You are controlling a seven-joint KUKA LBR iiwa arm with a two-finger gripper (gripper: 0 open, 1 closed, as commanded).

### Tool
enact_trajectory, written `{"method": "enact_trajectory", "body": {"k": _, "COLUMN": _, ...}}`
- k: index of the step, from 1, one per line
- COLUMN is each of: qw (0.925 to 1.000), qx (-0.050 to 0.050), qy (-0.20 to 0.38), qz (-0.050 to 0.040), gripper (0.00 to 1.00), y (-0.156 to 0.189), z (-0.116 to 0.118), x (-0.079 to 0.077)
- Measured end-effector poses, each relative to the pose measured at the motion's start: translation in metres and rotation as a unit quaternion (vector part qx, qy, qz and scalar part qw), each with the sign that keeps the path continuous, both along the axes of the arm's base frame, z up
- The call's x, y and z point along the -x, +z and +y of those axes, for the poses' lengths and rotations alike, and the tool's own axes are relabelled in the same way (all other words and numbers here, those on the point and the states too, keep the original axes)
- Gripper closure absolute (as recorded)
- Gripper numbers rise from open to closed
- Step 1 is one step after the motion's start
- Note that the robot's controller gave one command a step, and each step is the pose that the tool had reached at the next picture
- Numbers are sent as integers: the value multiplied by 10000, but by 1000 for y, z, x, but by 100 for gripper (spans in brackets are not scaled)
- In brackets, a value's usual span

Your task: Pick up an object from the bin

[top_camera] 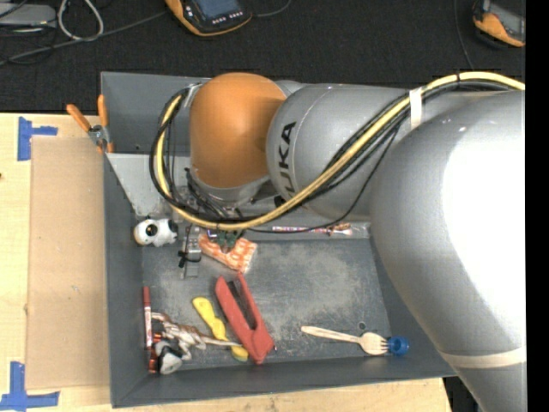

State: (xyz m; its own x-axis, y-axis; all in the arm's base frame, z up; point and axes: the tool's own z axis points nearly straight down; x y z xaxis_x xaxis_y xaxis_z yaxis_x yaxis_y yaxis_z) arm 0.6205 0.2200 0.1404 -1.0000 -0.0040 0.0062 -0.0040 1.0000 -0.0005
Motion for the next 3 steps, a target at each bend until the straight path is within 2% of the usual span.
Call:
{"method": "enact_trajectory", "body": {"k": 1, "qw": 10000, "qx": -5, "qy": -23, "qz": -26, "gripper": 0, "y": 5, "z": -2, "x": -1}}
{"method": "enact_trajectory", "body": {"k": 2, "qw": 10000, "qx": -28, "qy": -48, "qz": -6, "gripper": 0, "y": -70, "z": -81, "x": -1}}
{"method": "enact_trajectory", "body": {"k": 3, "qw": 9995, "qx": -39, "qy": 271, "qz": -124, "gripper": 0, "y": 3, "z": -115, "x": 2}}
